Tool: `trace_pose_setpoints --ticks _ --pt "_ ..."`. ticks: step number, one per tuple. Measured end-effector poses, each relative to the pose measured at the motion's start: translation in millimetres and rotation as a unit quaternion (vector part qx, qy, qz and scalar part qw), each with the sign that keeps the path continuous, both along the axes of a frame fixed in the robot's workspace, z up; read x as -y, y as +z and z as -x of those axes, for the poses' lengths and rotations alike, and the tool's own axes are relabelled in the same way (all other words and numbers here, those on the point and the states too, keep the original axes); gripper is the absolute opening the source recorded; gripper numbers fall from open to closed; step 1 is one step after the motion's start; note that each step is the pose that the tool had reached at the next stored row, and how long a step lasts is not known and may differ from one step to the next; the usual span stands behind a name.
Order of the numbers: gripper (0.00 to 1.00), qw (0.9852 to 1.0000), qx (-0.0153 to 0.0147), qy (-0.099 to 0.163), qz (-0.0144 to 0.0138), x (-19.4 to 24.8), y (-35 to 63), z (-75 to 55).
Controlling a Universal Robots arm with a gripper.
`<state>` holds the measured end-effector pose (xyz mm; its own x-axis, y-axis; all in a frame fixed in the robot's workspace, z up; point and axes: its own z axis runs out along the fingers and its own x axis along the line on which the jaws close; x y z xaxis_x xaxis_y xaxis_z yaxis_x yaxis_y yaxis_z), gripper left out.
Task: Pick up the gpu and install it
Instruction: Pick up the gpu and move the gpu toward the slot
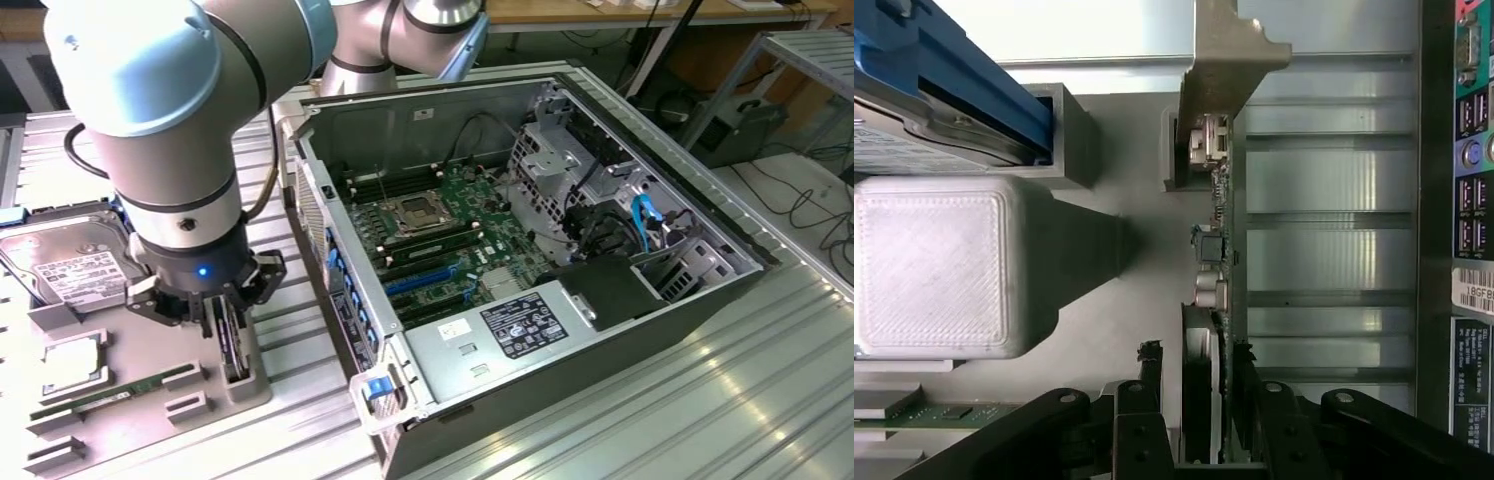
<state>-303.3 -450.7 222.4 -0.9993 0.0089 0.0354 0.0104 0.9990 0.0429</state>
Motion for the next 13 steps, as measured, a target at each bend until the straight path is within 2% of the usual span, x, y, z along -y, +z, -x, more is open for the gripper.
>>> trace_pose_setpoints --ticks 13 --pt "0.39 1.0 -0.0002 0.0 0.0004 0.1 -2.3 -1.4"
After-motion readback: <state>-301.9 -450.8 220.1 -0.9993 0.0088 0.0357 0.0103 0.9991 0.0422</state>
